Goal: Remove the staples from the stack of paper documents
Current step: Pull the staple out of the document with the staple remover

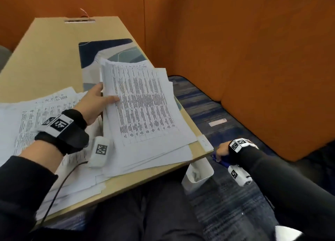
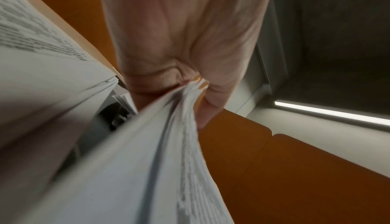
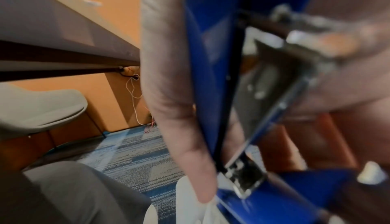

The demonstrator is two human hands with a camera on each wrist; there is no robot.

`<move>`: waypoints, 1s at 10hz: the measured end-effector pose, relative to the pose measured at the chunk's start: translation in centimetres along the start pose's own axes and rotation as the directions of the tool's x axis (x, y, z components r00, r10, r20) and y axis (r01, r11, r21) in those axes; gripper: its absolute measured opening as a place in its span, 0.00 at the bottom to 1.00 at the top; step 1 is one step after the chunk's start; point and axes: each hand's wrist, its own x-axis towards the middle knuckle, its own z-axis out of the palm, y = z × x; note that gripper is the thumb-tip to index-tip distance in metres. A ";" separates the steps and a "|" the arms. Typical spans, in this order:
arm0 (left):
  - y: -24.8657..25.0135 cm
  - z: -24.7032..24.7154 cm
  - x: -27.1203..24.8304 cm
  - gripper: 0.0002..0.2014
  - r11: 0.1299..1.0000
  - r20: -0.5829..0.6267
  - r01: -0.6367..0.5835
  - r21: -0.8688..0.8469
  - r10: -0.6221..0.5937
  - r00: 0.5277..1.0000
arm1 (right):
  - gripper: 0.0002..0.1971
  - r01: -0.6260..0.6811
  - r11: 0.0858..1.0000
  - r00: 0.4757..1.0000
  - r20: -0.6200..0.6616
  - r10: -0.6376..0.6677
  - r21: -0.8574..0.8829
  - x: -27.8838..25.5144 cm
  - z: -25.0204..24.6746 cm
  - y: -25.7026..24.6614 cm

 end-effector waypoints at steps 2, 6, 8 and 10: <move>-0.6 0.6 -0.5 0.23 0.985 0.003 -0.042 0.169 0.042 0.999 | 0.07 -0.094 0.995 0.991 0.096 0.098 -0.040 -0.1 -1.4 -0.1; 1.5 2.5 -1.6 0.11 0.931 -0.130 -0.315 0.182 0.341 0.931 | 0.26 0.076 0.990 0.996 0.031 -0.080 0.117 0.3 -2.4 -0.1; 1.2 2.4 -1.7 0.11 0.933 -0.160 -0.327 0.152 0.349 0.923 | 0.19 0.101 0.933 0.991 -0.114 -0.065 0.344 -0.8 -0.6 0.1; 1.7 2.2 -1.7 0.13 0.915 -0.281 -0.393 0.093 0.403 0.871 | 0.33 0.148 0.923 0.980 -0.179 -0.088 0.354 -1.9 -2.6 0.6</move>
